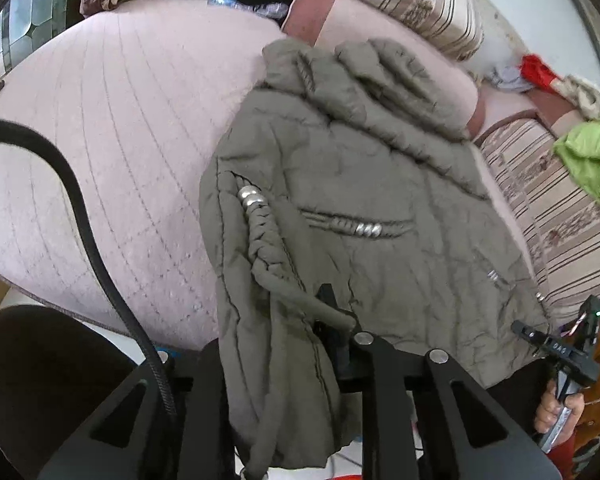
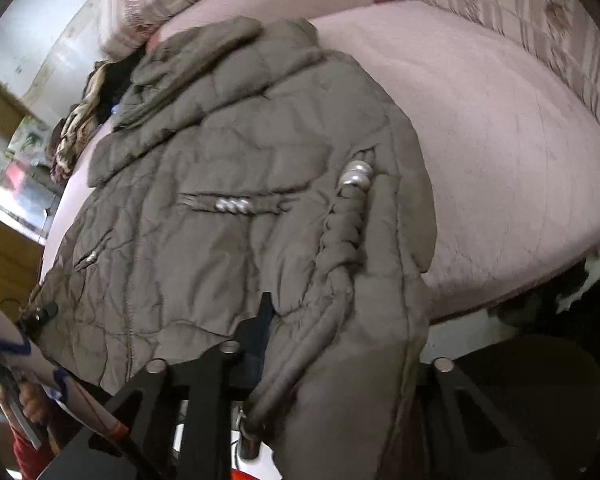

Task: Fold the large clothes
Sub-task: 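Lift the hem with both grippers and fold it over toward the hood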

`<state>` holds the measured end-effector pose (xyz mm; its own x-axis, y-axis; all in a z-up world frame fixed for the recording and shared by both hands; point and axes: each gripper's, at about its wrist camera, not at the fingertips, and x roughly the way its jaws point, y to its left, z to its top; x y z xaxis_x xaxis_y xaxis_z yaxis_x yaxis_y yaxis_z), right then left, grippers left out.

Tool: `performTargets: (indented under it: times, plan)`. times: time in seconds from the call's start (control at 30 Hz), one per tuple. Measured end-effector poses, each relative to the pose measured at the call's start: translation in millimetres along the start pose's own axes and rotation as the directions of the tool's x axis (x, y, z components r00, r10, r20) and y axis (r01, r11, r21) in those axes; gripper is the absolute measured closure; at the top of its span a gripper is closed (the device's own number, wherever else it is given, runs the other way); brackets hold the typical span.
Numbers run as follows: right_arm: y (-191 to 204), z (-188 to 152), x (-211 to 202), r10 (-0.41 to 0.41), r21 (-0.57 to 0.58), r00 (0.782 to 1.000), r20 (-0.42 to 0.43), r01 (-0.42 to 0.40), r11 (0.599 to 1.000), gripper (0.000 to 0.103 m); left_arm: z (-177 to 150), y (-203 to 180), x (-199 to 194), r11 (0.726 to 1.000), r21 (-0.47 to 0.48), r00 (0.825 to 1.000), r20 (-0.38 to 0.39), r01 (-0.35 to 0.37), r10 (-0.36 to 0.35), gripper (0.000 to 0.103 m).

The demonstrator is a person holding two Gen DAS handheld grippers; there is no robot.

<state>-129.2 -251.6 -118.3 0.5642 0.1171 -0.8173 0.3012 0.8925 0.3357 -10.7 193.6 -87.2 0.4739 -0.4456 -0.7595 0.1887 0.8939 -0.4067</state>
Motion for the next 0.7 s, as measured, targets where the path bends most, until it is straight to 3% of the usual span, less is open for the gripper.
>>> performTargets:
  times: [0.2,0.43,0.53,0.7]
  plan:
    - [16.4,37.6,-31.6,0.101,0.003,0.992,0.069,-0.102,0.995,0.083,37.4,-14.4,-29.1,0.999,-0.007,0.995,0.086,0.053,-0.052,0.085]
    - [40.5,133.7,-62.1,0.228,0.022,0.953,0.2,-0.237,0.971,0.083,125.5,-53.8,-45.4,0.997,0.032,0.976,0.205,0.069,-0.075,0.085]
    - [53.3,188.5,-58.7,0.229,0.021,0.941,0.248,-0.241,0.97,0.082,171.1,-70.5,-38.3,0.999,0.027,0.969,0.245,0.033,-0.039,0.085]
    - [72.0,273.8,-24.7,0.165,0.035,0.947,0.277,-0.182,0.983,0.082,253.3,-88.5,0.5,0.999,-0.003,0.964,0.259,-0.053,0.052,0.085]
